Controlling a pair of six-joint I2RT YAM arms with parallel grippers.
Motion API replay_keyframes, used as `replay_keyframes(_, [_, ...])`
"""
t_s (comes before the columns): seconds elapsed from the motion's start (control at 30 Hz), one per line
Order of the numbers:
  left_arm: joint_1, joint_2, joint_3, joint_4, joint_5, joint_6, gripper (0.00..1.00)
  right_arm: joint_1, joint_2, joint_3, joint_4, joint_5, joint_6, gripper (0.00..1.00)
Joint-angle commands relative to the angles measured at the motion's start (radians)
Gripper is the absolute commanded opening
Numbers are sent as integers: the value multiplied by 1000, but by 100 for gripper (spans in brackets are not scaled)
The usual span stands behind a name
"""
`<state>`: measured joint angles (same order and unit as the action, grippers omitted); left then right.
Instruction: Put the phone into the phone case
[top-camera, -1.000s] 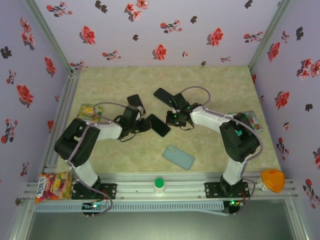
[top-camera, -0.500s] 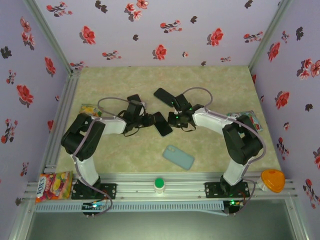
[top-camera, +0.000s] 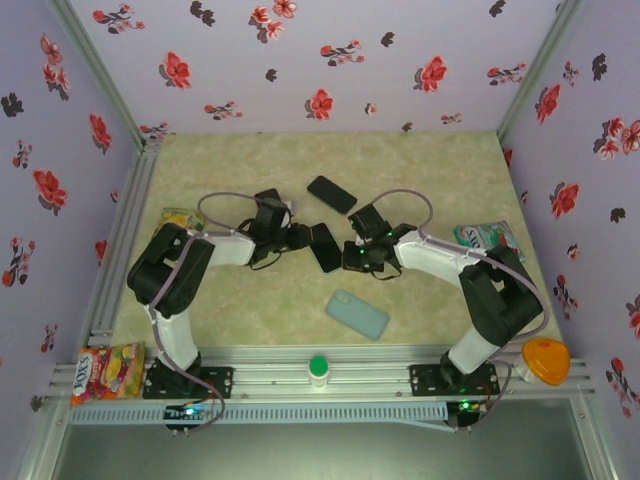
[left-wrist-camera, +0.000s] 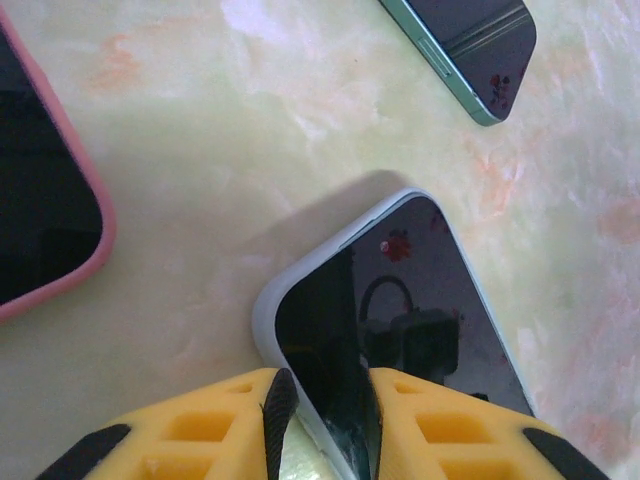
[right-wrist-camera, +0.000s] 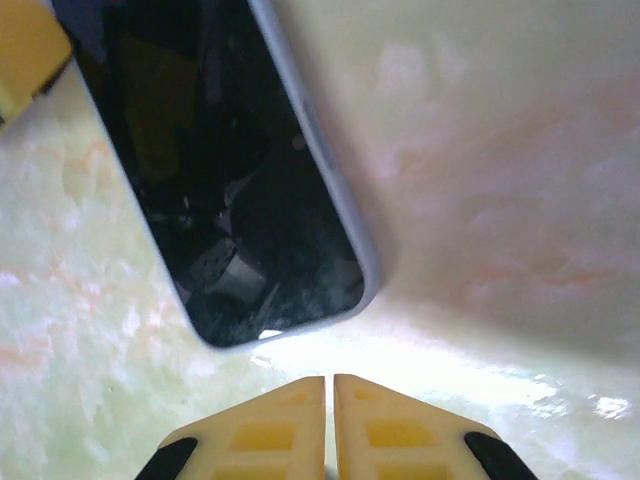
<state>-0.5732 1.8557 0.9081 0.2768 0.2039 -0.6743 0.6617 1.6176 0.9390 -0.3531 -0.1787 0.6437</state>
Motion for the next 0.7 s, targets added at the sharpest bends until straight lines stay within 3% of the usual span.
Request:
replay_keyframes(0.0, [8, -78, -45, 30, -28, -11, 31, 34, 10, -25, -18, -19, 20, 13])
replay_keyframes(0.4, [33, -328, -123, -97, -87, 22, 31, 55, 117, 21, 17, -13, 9, 13])
replay_keyframes(0.67, [56, -404, -167, -144, -97, 30, 31, 52, 207, 102, 22, -21, -12, 13])
